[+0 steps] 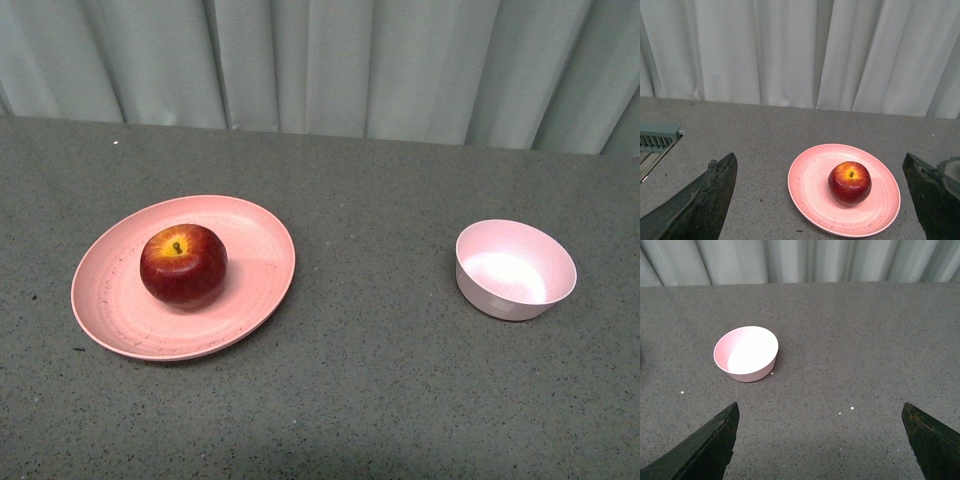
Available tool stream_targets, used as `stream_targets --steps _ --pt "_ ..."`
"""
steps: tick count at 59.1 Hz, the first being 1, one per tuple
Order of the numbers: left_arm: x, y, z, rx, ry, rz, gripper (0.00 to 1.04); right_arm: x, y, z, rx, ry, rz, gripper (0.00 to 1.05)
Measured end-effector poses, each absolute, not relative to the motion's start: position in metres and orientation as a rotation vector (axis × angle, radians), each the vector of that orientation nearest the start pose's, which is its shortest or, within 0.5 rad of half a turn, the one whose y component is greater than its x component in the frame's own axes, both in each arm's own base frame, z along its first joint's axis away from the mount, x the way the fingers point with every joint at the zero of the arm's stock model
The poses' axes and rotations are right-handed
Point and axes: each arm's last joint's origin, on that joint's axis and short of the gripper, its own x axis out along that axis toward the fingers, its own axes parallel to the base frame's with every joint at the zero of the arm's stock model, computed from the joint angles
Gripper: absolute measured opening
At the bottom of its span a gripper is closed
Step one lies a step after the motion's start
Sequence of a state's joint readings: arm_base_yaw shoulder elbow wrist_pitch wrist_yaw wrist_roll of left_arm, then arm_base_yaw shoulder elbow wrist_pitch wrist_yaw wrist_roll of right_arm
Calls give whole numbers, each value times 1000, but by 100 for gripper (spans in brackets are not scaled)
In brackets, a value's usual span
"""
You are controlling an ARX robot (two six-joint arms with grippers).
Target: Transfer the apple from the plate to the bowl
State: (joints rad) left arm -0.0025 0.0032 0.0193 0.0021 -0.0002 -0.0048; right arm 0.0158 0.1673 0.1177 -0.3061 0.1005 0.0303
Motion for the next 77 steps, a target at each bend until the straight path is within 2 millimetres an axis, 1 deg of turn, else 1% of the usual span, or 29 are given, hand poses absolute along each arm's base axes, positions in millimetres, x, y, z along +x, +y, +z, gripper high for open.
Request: stream_targets --steps 77 --pt "97 0 170 -5 -18 -3 98 98 -1 162 9 354 -89 95"
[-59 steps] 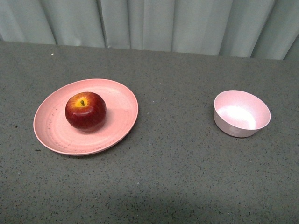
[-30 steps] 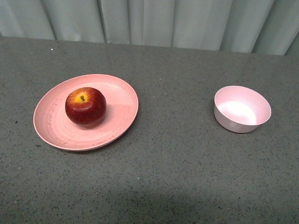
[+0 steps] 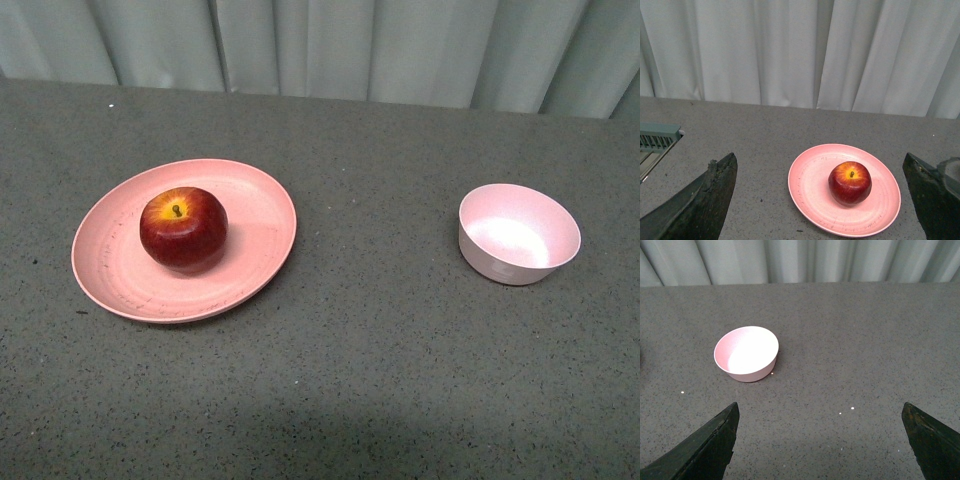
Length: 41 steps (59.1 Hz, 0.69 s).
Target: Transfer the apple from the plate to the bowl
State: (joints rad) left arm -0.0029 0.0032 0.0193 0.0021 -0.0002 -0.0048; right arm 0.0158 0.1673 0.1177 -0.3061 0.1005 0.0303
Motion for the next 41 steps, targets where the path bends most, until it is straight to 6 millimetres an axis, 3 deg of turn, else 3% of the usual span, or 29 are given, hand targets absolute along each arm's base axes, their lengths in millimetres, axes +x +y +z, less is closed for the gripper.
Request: stream_targets --steps 41 --pt "97 0 170 -5 -18 -2 98 98 -1 162 9 354 -89 95"
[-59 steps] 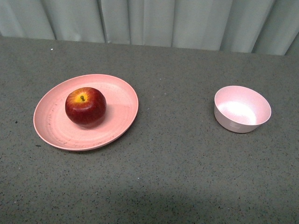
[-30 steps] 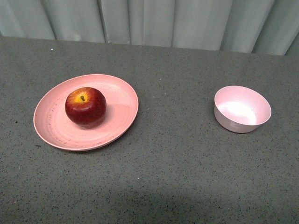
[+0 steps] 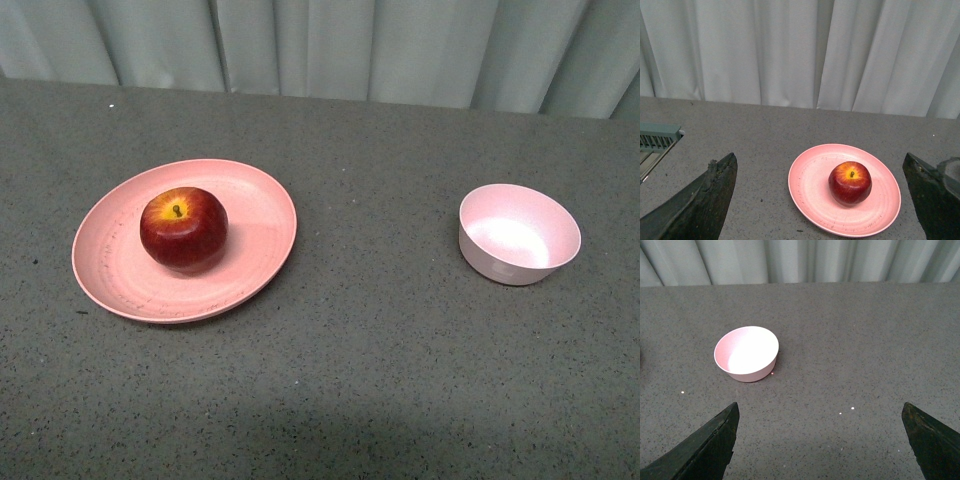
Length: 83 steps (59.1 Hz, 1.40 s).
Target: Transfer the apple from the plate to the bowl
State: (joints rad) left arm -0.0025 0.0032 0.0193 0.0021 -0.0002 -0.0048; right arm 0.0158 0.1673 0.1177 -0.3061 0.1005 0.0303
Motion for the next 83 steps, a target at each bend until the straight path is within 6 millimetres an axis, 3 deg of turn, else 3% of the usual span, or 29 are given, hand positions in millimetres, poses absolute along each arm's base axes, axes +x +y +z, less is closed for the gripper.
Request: stream_targets --steps 12,19,25,32,39,52,66,83 --pt "97 0 170 -5 -18 -3 98 98 -1 162 7 350 -90 95" --pt "97 0 170 -5 -17 -2 98 100 2 166 -161 230 -17 95" --pt "97 0 170 -5 -17 -2 98 114 5 166 -222 255 40 95" --pt "97 0 170 -5 -17 -3 98 149 10 171 -255 336 117 95" --pt "97 0 170 -5 -17 -2 98 198 22 174 -297 417 203 95" --pt "97 0 170 -5 -17 -2 98 263 47 157 -359 606 330 95" --pt "97 0 170 -5 -17 -2 98 310 82 127 -432 761 424 95" --pt "97 0 170 -5 -17 -2 98 343 98 88 -460 908 441 95"
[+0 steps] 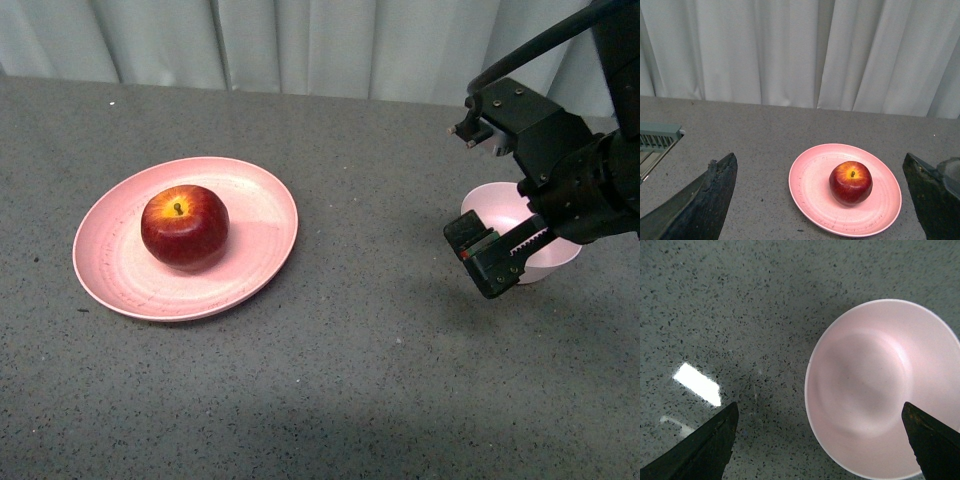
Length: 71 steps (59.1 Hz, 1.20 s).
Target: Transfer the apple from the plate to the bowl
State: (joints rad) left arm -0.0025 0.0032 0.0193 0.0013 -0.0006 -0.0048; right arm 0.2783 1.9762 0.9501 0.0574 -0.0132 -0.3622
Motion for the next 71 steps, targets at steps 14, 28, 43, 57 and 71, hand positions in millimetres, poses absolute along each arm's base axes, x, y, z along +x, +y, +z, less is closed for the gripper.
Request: stream_targets --steps 14,28,43,57,71 --pt "97 0 170 -5 -17 -2 98 357 102 67 -471 979 424 95" --pt "97 0 170 -5 -17 -2 98 360 101 59 -451 1005 420 60" --pt "97 0 170 -5 -17 -2 98 361 100 60 -444 1007 418 23" --pt "97 0 170 -5 -17 -3 98 363 98 61 -463 1000 405 1" --pt "97 0 170 -5 -17 -2 98 362 104 83 -445 945 462 1"
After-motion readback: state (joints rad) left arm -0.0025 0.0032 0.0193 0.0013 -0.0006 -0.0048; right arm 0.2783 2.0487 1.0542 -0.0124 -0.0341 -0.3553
